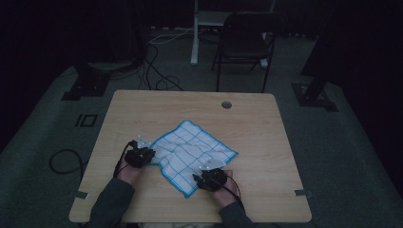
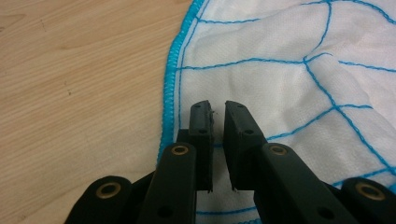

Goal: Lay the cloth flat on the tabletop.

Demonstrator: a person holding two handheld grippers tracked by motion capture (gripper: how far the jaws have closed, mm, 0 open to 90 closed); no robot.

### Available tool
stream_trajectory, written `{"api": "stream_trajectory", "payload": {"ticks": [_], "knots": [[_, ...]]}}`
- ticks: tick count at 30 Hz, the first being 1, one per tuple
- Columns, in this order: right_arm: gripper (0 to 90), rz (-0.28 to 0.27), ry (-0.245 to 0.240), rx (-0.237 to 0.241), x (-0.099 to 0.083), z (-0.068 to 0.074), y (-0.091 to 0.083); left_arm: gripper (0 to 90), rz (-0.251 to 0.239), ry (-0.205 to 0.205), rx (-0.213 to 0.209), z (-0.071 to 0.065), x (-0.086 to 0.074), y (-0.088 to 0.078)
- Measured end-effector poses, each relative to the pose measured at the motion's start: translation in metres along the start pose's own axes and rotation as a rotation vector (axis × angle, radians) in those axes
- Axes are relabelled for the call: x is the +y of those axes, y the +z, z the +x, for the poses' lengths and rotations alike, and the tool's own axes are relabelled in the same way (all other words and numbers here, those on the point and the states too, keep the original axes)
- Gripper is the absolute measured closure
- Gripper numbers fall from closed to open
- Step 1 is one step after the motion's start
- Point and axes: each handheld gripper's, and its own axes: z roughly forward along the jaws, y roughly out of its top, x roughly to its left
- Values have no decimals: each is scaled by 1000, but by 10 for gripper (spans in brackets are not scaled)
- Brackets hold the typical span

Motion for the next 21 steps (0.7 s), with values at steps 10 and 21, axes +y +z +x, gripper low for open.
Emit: {"api": "stream_trajectory", "payload": {"ticks": [10, 21], "knots": [[556, 10, 14, -20, -6, -13, -8, 823, -11, 2, -11, -8, -10, -9], [557, 15, 29, -29, -9, -23, -12, 823, -13, 18, -21, -22, -17, -15]]}}
